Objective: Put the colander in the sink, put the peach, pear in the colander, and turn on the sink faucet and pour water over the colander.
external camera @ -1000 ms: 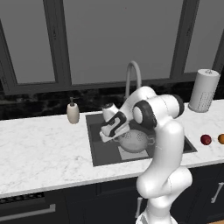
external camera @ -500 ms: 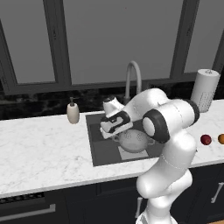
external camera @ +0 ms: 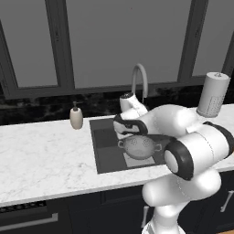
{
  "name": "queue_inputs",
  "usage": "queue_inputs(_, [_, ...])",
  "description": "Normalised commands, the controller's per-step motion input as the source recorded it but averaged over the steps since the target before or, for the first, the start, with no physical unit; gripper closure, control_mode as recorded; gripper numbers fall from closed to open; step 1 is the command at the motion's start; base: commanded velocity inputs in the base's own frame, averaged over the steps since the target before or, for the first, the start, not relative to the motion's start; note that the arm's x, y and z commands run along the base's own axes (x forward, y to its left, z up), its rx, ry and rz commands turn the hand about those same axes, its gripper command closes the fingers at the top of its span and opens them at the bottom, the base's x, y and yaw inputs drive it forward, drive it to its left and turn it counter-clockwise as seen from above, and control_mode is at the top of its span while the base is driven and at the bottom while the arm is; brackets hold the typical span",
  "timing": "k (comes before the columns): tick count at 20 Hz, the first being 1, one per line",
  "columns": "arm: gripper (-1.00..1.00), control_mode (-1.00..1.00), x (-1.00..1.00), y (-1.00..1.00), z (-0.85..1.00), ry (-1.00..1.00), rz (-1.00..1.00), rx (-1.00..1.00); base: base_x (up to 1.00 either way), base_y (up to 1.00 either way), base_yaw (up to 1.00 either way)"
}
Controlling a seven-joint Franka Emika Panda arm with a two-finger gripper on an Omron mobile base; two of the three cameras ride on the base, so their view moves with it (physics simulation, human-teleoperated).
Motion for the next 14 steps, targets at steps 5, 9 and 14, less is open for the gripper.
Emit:
queue_inputs(5, [-1.0, -1.0, -0.53, -0.71, 0.59, 0.0, -0.11, 0.04, 0.0, 0.0, 0.0])
queue_inputs(9, [-1.0, -1.0, -0.51, -0.8, 0.51, 0.0, -0.12, 0.04, 0.0, 0.0, 0.0])
queue_inputs(14, [-1.0, -1.0, -0.45, -0.8, 0.45, 0.0, -0.13, 0.03, 0.0, 0.0, 0.0])
